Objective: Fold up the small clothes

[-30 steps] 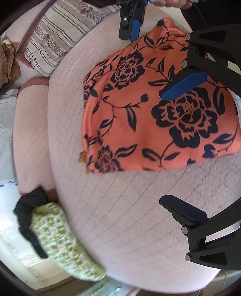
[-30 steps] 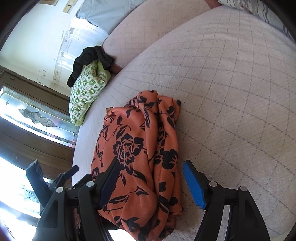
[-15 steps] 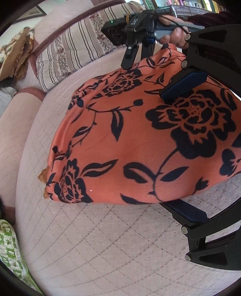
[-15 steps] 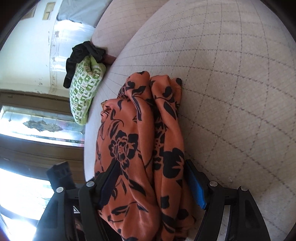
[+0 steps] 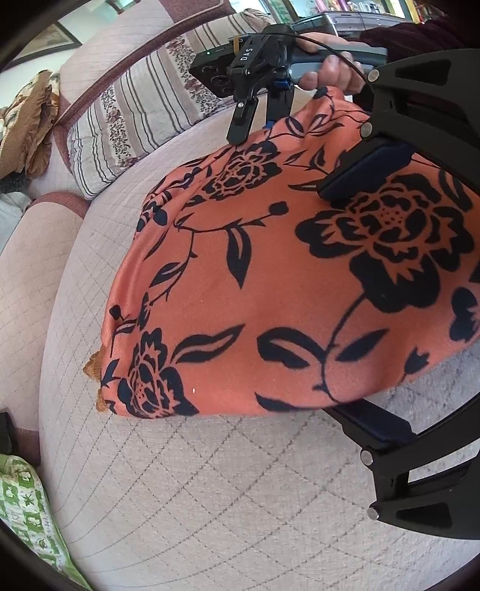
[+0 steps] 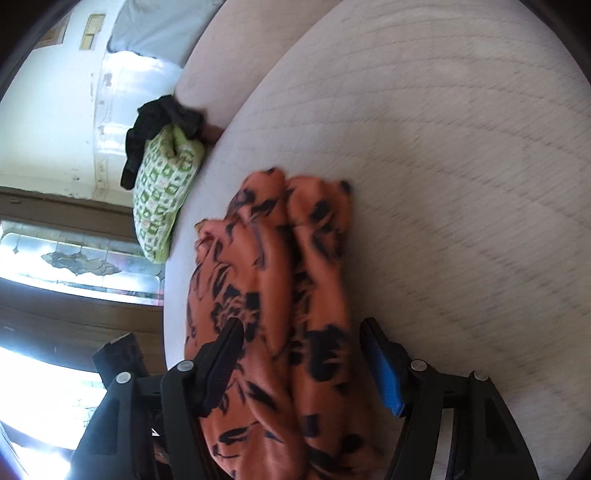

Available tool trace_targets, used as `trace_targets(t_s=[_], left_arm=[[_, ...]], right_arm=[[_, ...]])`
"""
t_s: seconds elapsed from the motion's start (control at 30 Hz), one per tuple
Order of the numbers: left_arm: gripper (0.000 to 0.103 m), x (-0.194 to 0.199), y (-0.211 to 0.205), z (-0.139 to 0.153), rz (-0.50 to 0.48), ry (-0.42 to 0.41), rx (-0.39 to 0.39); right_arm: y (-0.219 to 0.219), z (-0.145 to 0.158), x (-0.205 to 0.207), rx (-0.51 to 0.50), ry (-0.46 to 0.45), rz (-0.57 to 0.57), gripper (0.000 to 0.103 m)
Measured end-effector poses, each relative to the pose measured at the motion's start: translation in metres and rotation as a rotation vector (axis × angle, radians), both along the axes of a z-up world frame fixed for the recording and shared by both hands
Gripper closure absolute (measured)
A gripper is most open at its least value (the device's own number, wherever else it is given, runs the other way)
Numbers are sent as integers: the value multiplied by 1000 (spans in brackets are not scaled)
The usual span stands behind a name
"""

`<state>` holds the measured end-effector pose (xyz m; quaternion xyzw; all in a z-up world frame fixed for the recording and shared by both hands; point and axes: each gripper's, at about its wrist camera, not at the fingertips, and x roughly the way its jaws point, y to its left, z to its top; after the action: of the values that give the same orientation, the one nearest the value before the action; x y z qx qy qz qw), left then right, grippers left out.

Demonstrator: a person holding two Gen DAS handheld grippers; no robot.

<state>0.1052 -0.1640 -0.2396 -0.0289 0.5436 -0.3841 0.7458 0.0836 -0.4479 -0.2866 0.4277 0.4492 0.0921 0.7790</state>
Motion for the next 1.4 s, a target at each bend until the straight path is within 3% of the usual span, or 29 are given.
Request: trace_targets(t_s=[0.27,0.43,0.53,0.6,0.67,0.87,0.97,1.07,1.23,1.4], left_arm=[[2,1,23,-2,-14,10,-23],[2,-4,10,-2,-74,-3,-44],[2,-8,4,-2,-82,-40,-38],[7,-8,6,-3,-65,-49,-57],[13,-7,10,-5,-50,-56,-64],[33,-6,27,1,-29,-123,-76],[37,-3,40,13,10,-187,-72],[39,6,64,24,73,-218,-96],[39,18,104,36,190,-274,-121],[39,23,126,37,244,-334,-90]], right_arm=[[-12,-9,-25,35,1,55,35],[12,-15,-16,62,4,141,35],[34,-13,-5,17,-10,187,34],[46,-12,-2,10,-22,199,35],[61,-9,3,-33,-37,224,48],[91,15,3,-161,-137,236,60],[109,34,2,-221,-223,229,61],[125,43,6,-266,-255,222,62],[157,57,22,-270,-318,234,62],[178,57,35,-264,-340,244,62]])
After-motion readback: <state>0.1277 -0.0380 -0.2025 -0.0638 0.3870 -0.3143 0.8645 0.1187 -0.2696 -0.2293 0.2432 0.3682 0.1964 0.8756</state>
